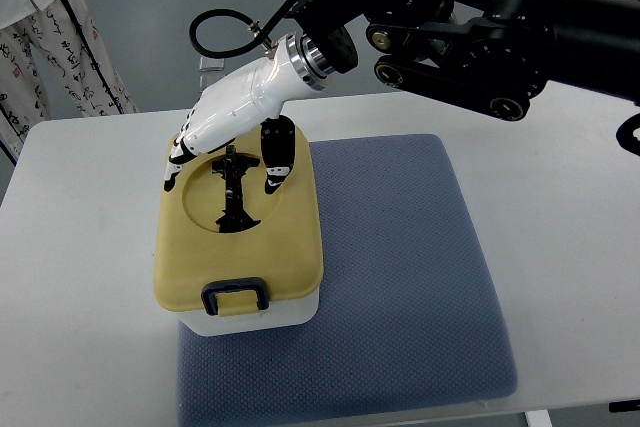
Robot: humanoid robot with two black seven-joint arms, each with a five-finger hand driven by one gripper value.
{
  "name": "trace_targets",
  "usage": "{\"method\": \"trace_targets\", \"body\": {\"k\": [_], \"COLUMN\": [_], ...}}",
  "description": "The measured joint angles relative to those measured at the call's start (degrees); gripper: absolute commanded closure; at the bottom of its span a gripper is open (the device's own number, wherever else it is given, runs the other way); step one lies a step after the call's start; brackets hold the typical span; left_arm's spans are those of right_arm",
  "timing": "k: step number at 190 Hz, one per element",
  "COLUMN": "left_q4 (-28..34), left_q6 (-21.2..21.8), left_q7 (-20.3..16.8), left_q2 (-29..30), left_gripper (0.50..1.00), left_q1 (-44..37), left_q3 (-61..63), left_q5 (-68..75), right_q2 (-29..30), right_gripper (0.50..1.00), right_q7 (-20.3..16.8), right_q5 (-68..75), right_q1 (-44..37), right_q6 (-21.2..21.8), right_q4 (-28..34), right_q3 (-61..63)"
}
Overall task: Open white storage box with right hand
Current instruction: 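Close the right hand's fingers around the black handle on the lid, then lift the yellow lid off the white box with the right hand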
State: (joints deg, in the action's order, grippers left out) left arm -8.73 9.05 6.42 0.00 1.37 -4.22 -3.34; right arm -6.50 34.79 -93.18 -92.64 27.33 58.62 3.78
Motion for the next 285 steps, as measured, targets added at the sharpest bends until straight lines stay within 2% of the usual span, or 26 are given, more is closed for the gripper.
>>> {"method": "trace_targets", "body": {"k": [44, 66, 81, 127, 156, 285], "left_q4": [0.00, 0.00, 0.00, 0.01, 0.01, 0.02], "left_q6": [0.00, 0.00, 0.00, 0.00, 0.00, 0.00], "left_q7": [0.00, 0.00, 0.00, 0.00, 0.00, 0.00], "left_q2": [0.00, 0.00, 0.00, 0.00, 0.00, 0.00], "left_gripper": [0.500, 0.500, 0.500, 0.500, 0.500, 0.500], "left_q1": [-0.02, -0.02, -0.02, -0.02, -0.01, 0.01], "left_q3": [0.00, 0.00, 0.00, 0.00, 0.00, 0.00], "left_q5": [0.00, 0.00, 0.00, 0.00, 0.00, 0.01], "right_q2": [0.48, 0.48, 0.59, 0.70, 0.67, 0.15], "right_gripper": [0.711, 0.816, 0.861, 0.889, 1.000, 1.000], "right_q7": [-0.14, -0.12, -0.10, -0.08, -0.08, 0.21], "right_q5": [-1.27, -1.31, -1.33, -1.35, -1.35, -0.12], "right_q1": [1.25, 1.37, 1.44, 1.95, 2.24, 1.20], "right_q6": [-1.54, -1.58, -1.58, -1.61, -1.66, -1.91], "right_q4": [-0.08, -0.09, -0.09, -0.09, -0.09, -0.10], "right_q3": [-0.08, -0.08, -0.03, 0.00, 0.07, 2.81]}}
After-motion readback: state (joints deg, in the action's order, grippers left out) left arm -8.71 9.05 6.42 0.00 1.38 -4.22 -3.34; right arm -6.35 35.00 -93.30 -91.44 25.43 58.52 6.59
